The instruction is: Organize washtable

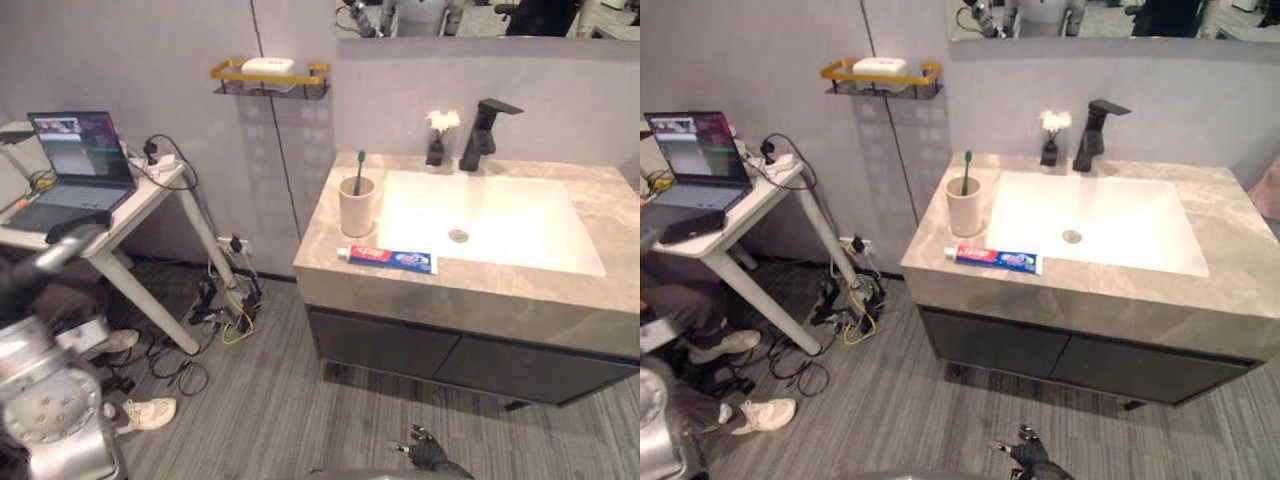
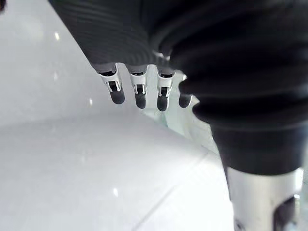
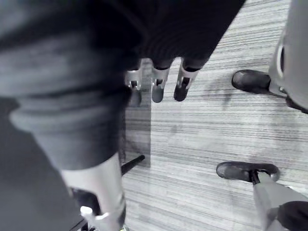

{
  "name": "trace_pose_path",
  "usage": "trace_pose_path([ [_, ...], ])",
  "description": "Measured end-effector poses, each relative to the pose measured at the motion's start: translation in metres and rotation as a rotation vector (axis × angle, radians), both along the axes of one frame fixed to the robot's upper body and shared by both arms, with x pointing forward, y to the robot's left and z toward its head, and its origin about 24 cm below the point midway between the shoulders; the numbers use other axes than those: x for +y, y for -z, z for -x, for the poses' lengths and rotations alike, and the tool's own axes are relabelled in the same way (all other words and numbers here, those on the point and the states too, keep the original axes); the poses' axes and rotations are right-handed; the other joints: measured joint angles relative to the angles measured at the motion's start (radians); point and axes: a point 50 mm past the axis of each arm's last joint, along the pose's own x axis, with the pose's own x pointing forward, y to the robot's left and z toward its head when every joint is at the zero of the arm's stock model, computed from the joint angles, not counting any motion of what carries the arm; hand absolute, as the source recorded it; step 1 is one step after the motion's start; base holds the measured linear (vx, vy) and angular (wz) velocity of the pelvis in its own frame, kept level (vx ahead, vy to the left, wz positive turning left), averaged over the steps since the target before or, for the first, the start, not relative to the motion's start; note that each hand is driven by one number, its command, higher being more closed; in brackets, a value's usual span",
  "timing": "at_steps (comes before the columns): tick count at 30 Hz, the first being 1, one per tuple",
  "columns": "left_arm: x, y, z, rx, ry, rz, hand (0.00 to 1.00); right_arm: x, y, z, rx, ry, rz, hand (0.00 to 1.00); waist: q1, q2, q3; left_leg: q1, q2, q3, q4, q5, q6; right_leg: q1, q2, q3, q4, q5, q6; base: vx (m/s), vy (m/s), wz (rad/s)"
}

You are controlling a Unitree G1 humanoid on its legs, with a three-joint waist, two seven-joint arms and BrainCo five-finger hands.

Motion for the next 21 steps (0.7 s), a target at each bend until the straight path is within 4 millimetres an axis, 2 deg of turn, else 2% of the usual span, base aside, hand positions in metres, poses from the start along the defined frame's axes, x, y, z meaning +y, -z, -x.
trace_pose_path([
  [3,-0.033,0.006,-0.037,0.072,0.262,-0.018,0.0,-0.005,0.002,0.003,0.024,-0.015,0.0,0.0,-0.009,0.002,-0.001,0.0,0.004,0.012,0.001,0.003,-0.003,-0.007,0.006,0.018,-0.004,0.004,-0.003,-0.02,-0.006,-0.15],
  [6,-0.059,0.013,-0.062,0.142,0.428,-0.039,0.0,-0.013,0.002,0.002,0.028,-0.02,0.02,0.0,-0.018,0.004,-0.002,-0.006,0.006,0.01,0.002,0.01,-0.003,-0.018,0.009,0.022,-0.004,0.005,-0.004,-0.01,-0.006,-0.05],
  [8,-0.069,0.017,-0.071,0.195,0.487,-0.066,0.0,-0.018,0.002,-0.001,0.033,-0.025,0.029,0.0,-0.041,0.003,-0.001,-0.011,0.007,0.003,0.015,0.009,-0.004,-0.019,0.013,0.02,-0.004,0.005,-0.004,0.02,-0.021,0.06],
  [11,-0.085,0.02,-0.083,0.255,0.579,-0.118,0.0,-0.026,0.002,0.001,0.045,-0.031,0.045,0.0,-0.046,0.001,0.015,-0.032,0.009,-0.012,0.056,-0.003,-0.018,-0.015,0.017,0.016,-0.003,0.005,-0.005,-0.01,-0.022,0.12],
  [12,-0.09,0.019,-0.085,0.268,0.601,-0.137,0.0,-0.027,0.002,0.001,0.046,-0.038,0.036,0.0,-0.059,0.001,0.023,-0.048,0.011,-0.022,0.085,-0.015,-0.02,-0.014,0.018,0.011,-0.002,0.004,-0.006,-0.03,-0.015,0.17],
  [16,-0.097,0.021,-0.091,0.317,0.639,-0.194,0.0,-0.034,0.002,0.004,0.061,-0.042,0.051,0.0,-0.062,0.005,0.057,-0.062,0.03,-0.025,0.168,-0.059,-0.03,-0.003,0.028,0.017,0.019,-0.01,-0.026,-0.06,-0.001,-0.02],
  [18,-0.105,0.022,-0.097,0.344,0.675,-0.237,0.0,-0.037,0.003,0.005,0.068,-0.055,0.053,0.0,-0.061,0.002,0.062,-0.062,0.038,-0.03,0.17,-0.059,-0.031,-0.008,0.034,0.018,0.03,-0.018,-0.032,-0.09,-0.03,-0.02],
  [20,-0.118,0.021,-0.109,0.365,0.72,-0.278,0.0,-0.036,0.002,0.002,0.062,-0.078,0.05,0.0,-0.064,0.002,0.068,-0.07,0.043,-0.035,0.165,-0.056,-0.037,-0.023,0.038,0.015,0.034,-0.026,-0.04,-0.1,-0.022,0.07],
  [21,-0.131,0.02,-0.117,0.383,0.749,-0.324,0.0,-0.037,0.002,0.001,0.058,-0.083,0.053,0.0,-0.071,0.003,0.073,-0.082,0.043,-0.045,0.162,-0.051,-0.043,-0.032,0.038,0.005,0.034,-0.026,-0.039,-0.06,-0.007,0.16],
])
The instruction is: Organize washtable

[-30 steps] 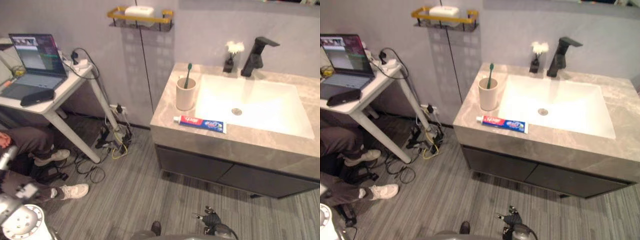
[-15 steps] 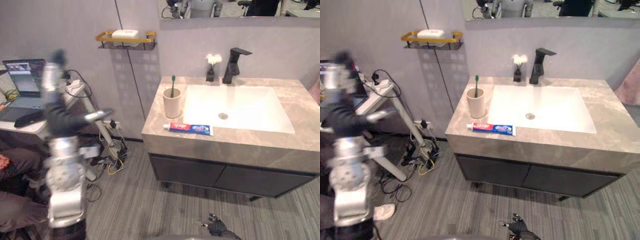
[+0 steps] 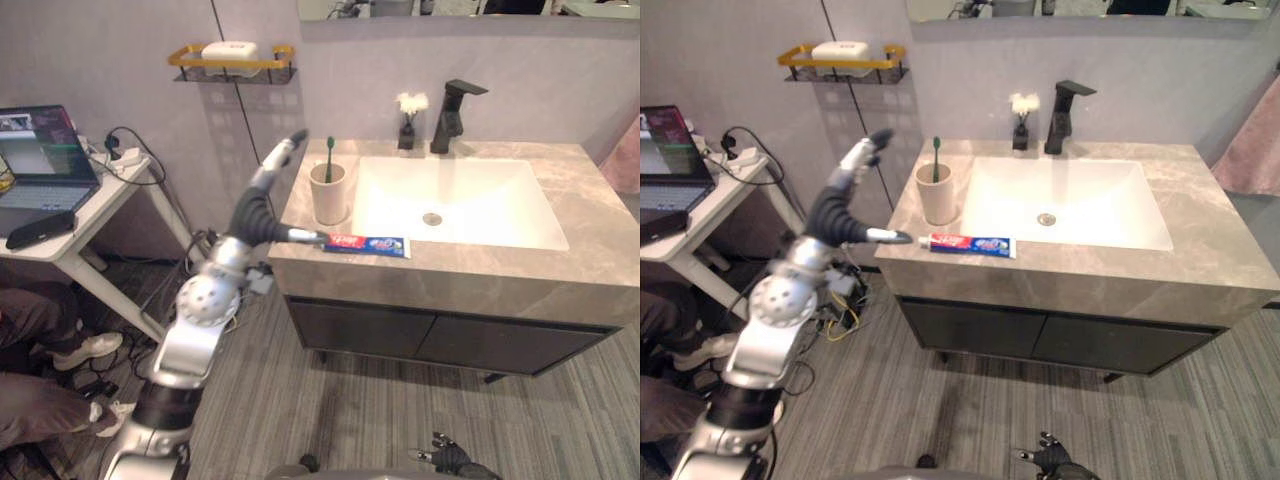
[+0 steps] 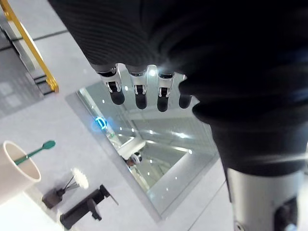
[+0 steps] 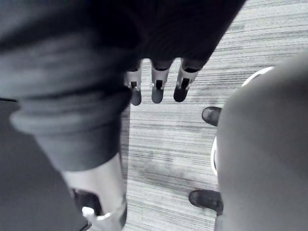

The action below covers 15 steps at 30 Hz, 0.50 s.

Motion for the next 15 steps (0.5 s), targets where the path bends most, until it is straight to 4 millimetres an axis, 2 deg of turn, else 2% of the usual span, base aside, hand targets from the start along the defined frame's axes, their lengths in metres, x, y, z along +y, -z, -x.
trace_pose_path([
  [7,-0.037,0.0,-0.023,0.012,0.068,-0.155,0.0,0.0,-0.002,-0.009,-0.024,-0.006,0.004,0.0,-0.054,0.006,0.011,-0.025,-0.012,0.0,-0.035,0.033,0.01,-0.025,-0.006,-0.007,-0.017,0.027,0.012,0.04,0.013,0.02],
  [9,-0.049,-0.006,-0.029,0.001,0.093,-0.164,0.0,-0.001,-0.003,-0.01,-0.029,-0.006,0.005,0.0,-0.071,0.01,0.013,-0.034,-0.015,0.009,-0.041,0.032,0.01,-0.04,-0.01,0.002,-0.021,0.03,0.014,0.06,0.025,-0.09],
  [11,-0.052,-0.008,-0.038,-0.001,0.074,-0.186,0.0,-0.001,-0.003,-0.011,-0.032,-0.005,0.007,0.0,-0.075,0.012,0.014,-0.032,-0.014,0.03,-0.051,0.032,0.01,-0.053,-0.011,0.02,-0.021,0.032,0.013,0.04,0.028,-0.27],
  [15,-0.058,-0.015,-0.062,-0.014,0.001,-0.276,0.0,-0.003,-0.007,-0.02,-0.072,-0.007,0.015,0.0,-0.102,0.029,0.036,-0.036,-0.015,0.058,-0.054,0.032,0.01,-0.079,-0.015,0.051,-0.021,0.043,0.014,0.0,0.028,-0.25],
])
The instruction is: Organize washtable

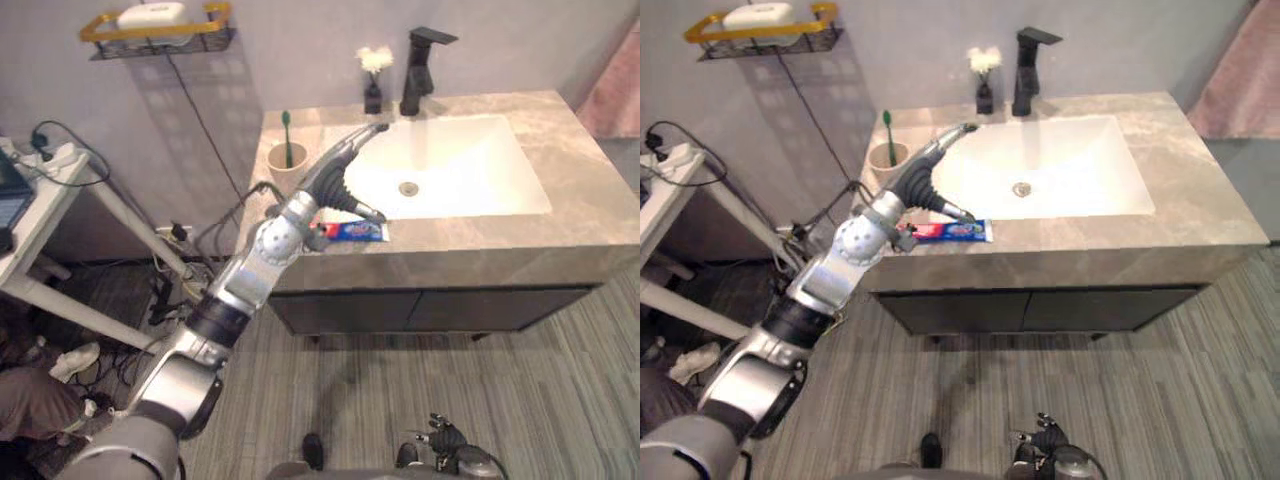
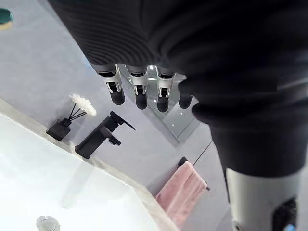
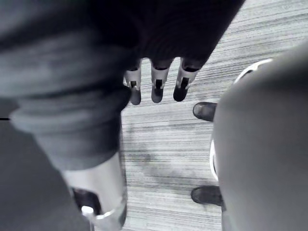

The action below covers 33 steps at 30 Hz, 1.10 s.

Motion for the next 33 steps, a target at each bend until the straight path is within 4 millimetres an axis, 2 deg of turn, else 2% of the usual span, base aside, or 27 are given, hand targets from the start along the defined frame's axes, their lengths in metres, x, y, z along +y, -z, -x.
trace_pose_path([
  [4,0.001,-0.008,-0.01,-0.014,-0.031,-0.026,0.0,0.0,-0.004,-0.009,-0.044,-0.002,0.004,0.0,-0.028,0.011,0.026,-0.01,-0.002,0.002,-0.002,0.0,0.0,-0.017,-0.002,0.014,-0.003,0.01,0.002,-0.03,0.023,-0.14],
  [6,0.002,-0.008,-0.013,-0.013,-0.046,-0.033,0.0,-0.001,-0.005,-0.009,-0.047,0.001,0.004,0.0,-0.031,0.012,0.026,-0.014,-0.003,0.005,-0.002,0.0,0.0,-0.024,-0.003,0.017,-0.002,0.011,0.002,-0.03,0.014,-0.05],
  [10,0.012,0.005,-0.022,0.041,-0.107,-0.061,0.0,-0.006,-0.005,-0.009,-0.049,0.039,0.011,0.0,-0.03,0.019,0.03,-0.011,-0.004,0.004,-0.002,0.0,0.0,-0.02,-0.004,0.013,-0.005,0.013,0.0,0.0,0.001,0.01],
  [19,0.029,0.025,-0.026,0.111,-0.153,-0.179,0.0,-0.01,-0.007,-0.01,-0.055,0.053,0.027,0.0,-0.032,0.034,0.04,0.025,-0.005,0.006,-0.018,0.0,0.0,0.018,-0.002,0.003,-0.034,0.016,-0.003,0.0,0.001,0.01],
  [25,0.038,0.047,-0.022,0.176,-0.169,-0.214,0.0,-0.012,-0.007,-0.011,-0.058,0.047,0.033,0.0,-0.039,0.037,0.042,0.042,-0.003,0.008,-0.031,0.0,-0.001,0.042,0.002,0.0,-0.048,0.018,-0.005,0.01,0.0,0.0],
  [26,0.042,0.061,-0.019,0.217,-0.177,-0.217,0.0,-0.014,-0.008,-0.011,-0.057,0.043,0.04,0.0,-0.039,0.036,0.042,0.042,-0.003,0.01,-0.033,-0.001,-0.001,0.041,0.003,-0.002,-0.05,0.018,-0.006,0.0,0.0,0.0],
  [33,0.048,0.075,-0.017,0.265,-0.196,-0.224,0.0,-0.017,-0.008,-0.01,-0.053,0.044,0.047,0.0,-0.046,0.035,0.044,0.048,0.0,0.017,-0.034,-0.001,-0.002,0.043,0.006,0.004,-0.049,0.016,-0.012,0.0,0.001,-0.02],
])
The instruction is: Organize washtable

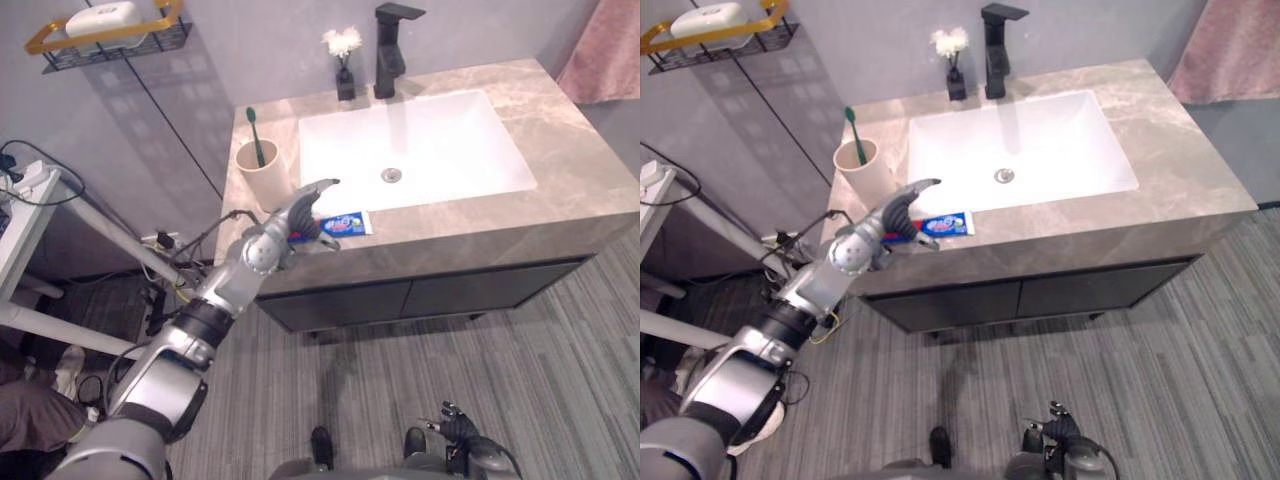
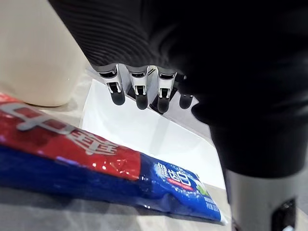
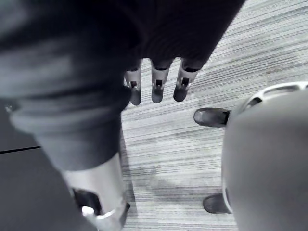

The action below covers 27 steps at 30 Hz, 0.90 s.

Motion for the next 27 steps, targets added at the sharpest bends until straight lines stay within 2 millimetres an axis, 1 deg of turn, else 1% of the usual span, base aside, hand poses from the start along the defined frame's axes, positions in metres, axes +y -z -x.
trace_pose_path([
  [1,0.002,0.005,0.002,0.016,-0.006,0.0,0.0,0.0,0.0,0.0,0.0,0.0,0.0,0.0,-0.004,0.0,0.0,0.003,0.001,0.004,-0.001,0.0,-0.001,0.0,0.001,0.003,0.0,0.0,-0.001,0.0,0.004,-0.09],
  [5,0.002,0.013,0.004,0.038,-0.01,0.004,0.0,-0.001,0.0,0.0,-0.001,0.003,0.001,0.0,-0.006,-0.001,0.0,0.01,0.003,0.01,-0.008,0.0,-0.001,0.0,0.004,0.011,0.0,-0.002,-0.005,0.0,0.002,-0.06],
  [11,0.0,0.013,0.005,0.034,-0.01,0.014,0.0,-0.001,0.0,0.0,-0.002,0.009,-0.002,0.0,-0.006,-0.004,0.003,0.011,0.002,0.01,-0.013,0.0,0.0,0.0,0.004,0.011,0.0,-0.004,-0.008,0.0,0.0,0.0],
  [15,-0.003,0.016,0.004,0.026,-0.029,0.039,0.0,0.0,0.0,0.0,-0.002,0.009,-0.002,0.0,-0.006,-0.015,0.01,0.012,0.002,0.01,-0.014,-0.001,0.0,0.0,0.004,0.011,0.0,-0.007,-0.013,0.0,0.0,0.0],
  [17,-0.004,0.015,0.004,0.02,-0.033,0.045,0.0,0.0,0.0,0.0,-0.002,0.009,-0.002,0.0,-0.007,-0.016,0.01,0.012,0.002,0.011,-0.014,-0.001,0.0,0.0,0.005,0.011,0.0,-0.008,-0.021,0.0,0.0,0.0],
  [27,-0.008,0.015,0.004,0.0,-0.046,0.073,0.0,0.0,0.0,0.0,-0.002,0.008,-0.001,0.0,-0.007,-0.02,0.013,0.013,0.001,0.014,-0.015,-0.002,0.001,0.0,0.004,0.013,-0.001,-0.008,-0.022,0.0,0.0,0.0],
])
